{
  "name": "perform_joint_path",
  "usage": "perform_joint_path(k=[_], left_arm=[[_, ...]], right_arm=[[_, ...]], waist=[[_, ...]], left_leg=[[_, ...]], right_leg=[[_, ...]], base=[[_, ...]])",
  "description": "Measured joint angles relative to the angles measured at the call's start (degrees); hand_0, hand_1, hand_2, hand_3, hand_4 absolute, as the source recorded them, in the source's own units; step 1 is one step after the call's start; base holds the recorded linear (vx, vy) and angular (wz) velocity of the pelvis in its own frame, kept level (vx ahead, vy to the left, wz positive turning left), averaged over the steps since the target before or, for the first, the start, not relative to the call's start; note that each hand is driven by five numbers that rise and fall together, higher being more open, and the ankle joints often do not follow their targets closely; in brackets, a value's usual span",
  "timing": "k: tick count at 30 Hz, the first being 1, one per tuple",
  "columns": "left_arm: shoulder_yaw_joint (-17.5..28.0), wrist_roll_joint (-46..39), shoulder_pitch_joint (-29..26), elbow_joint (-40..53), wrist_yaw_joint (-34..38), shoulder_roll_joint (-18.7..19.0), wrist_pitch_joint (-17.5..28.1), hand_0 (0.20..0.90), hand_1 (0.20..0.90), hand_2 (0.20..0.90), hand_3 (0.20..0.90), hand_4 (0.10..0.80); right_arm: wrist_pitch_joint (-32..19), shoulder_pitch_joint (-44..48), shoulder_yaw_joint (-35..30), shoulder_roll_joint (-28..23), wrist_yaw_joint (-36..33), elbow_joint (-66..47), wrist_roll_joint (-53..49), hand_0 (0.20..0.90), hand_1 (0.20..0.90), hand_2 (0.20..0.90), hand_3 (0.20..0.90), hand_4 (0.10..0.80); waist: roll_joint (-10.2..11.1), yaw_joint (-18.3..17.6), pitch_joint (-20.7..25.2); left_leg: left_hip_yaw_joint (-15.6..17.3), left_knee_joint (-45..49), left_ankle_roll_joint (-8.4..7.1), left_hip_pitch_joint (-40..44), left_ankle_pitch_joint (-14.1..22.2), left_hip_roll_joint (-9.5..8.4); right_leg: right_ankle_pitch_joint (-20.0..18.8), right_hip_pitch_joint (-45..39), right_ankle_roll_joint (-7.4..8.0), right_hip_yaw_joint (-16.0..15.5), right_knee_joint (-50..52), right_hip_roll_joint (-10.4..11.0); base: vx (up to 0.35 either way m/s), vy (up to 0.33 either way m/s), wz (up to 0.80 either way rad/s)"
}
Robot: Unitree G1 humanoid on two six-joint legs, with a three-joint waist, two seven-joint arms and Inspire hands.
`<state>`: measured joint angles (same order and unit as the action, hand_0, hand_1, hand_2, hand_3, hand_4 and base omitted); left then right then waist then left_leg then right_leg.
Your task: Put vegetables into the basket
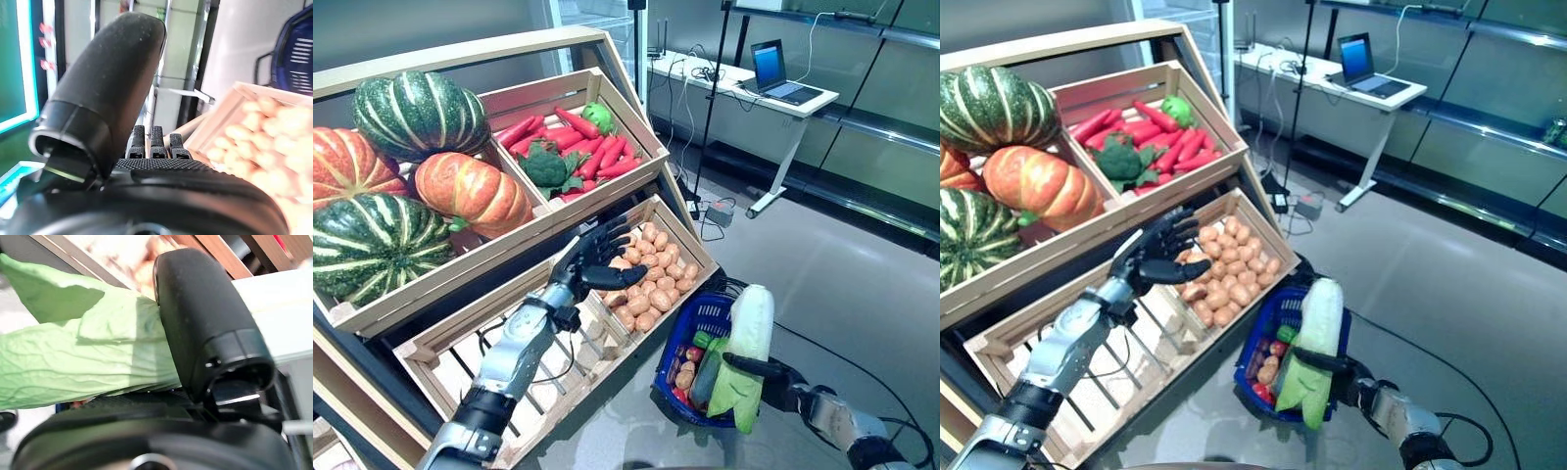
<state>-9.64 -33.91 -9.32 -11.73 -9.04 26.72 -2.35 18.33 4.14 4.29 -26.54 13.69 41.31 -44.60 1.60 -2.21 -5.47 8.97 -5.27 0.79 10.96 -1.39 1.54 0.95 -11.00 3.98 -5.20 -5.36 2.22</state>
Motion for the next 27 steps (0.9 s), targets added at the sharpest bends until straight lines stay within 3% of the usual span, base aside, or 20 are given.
perform_joint_path(k=[8, 12, 18, 20, 22, 27], left_arm=[[-0.3, -0.2, 4.9, -9.2, 2.4, -1.4, 0.2, 0.900, 0.900, 0.900, 0.900, 0.800], [-0.4, -1.0, 4.2, -9.6, 3.3, -1.2, 2.5, 0.900, 0.900, 0.900, 0.900, 0.800], [-1.9, -4.7, -4.9, -9.0, 5.7, -1.1, 7.9, 0.900, 0.900, 0.900, 0.900, 0.800], [-2.0, -5.3, -7.6, -8.7, 6.7, -0.8, 8.7, 0.900, 0.900, 0.900, 0.900, 0.800], [-3.5, -5.6, -9.5, -8.6, 7.6, -0.4, 8.7, 0.900, 0.900, 0.900, 0.900, 0.800], [-7.2, -9.1, -11.7, -6.2, 8.9, 0.0, 9.1, 0.900, 0.900, 0.900, 0.900, 0.800]], right_arm=[[-5.4, 2.8, 0.4, 0.1, -10.0, 0.3, -4.2, 0.300, 0.300, 0.300, 0.300, 0.400], [-8.7, 10.6, 0.4, -0.1, -15.0, 1.8, -8.0, 0.300, 0.300, 0.300, 0.300, 0.400], [-12.7, 27.1, -0.8, -4.2, -18.7, 9.8, -10.6, 0.300, 0.300, 0.300, 0.300, 0.400], [-13.5, 31.3, -2.0, -4.7, -18.7, 11.9, -12.3, 0.300, 0.300, 0.300, 0.300, 0.400], [-13.7, 32.5, -2.2, -4.9, -18.7, 13.0, -12.5, 0.300, 0.300, 0.300, 0.300, 0.400], [-13.7, 34.9, -3.1, -7.2, -18.8, 16.0, -14.5, 0.300, 0.300, 0.300, 0.300, 0.400]], waist=[[-0.5, 1.7, -1.4], [-1.8, 1.8, -7.0], [-5.5, 3.8, -20.2], [-6.1, 4.1, -23.6], [-6.1, 4.3, -24.2], [-5.7, 4.6, -24.6]], left_leg=[[0.0, 0.1, -0.34, -4.8, -1.0, 0.47], [-0.9, 1.5, -0.12, -9.8, -2.1, 0.37], [-3.8, 9.0, -0.01, -21.8, -2.7, 0.43], [-4.1, 12.8, 0.19, -25.9, -1.8, 0.59], [-3.8, 17.6, 0.57, -30.5, -0.5, 0.38], [-3.5, 38.0, 1.82, -42.9, 7.8, -1.72]], right_leg=[[-0.9, 4.7, -0.51, -0.2, 0.0, -0.4], [-2.6, 8.7, -0.68, -1.5, 0.3, -0.3], [-3.2, 18.3, -1.51, -4.8, 5.8, -0.1], [-0.9, 22.8, -1.76, -5.5, 11.5, 0.3], [2.6, 28.5, -2.08, -6.8, 20.0, 1.6], [14.3, 41.8, -2.25, -7.6, 45.1, 8.1]], base=[[-0.060, -0.128, -0.01], [-0.233, -0.075, 0.12], [-0.237, -0.033, 0.27], [-0.134, 0.003, 0.20], [-0.162, 0.025, 0.29], [-0.101, 0.021, 0.26]])
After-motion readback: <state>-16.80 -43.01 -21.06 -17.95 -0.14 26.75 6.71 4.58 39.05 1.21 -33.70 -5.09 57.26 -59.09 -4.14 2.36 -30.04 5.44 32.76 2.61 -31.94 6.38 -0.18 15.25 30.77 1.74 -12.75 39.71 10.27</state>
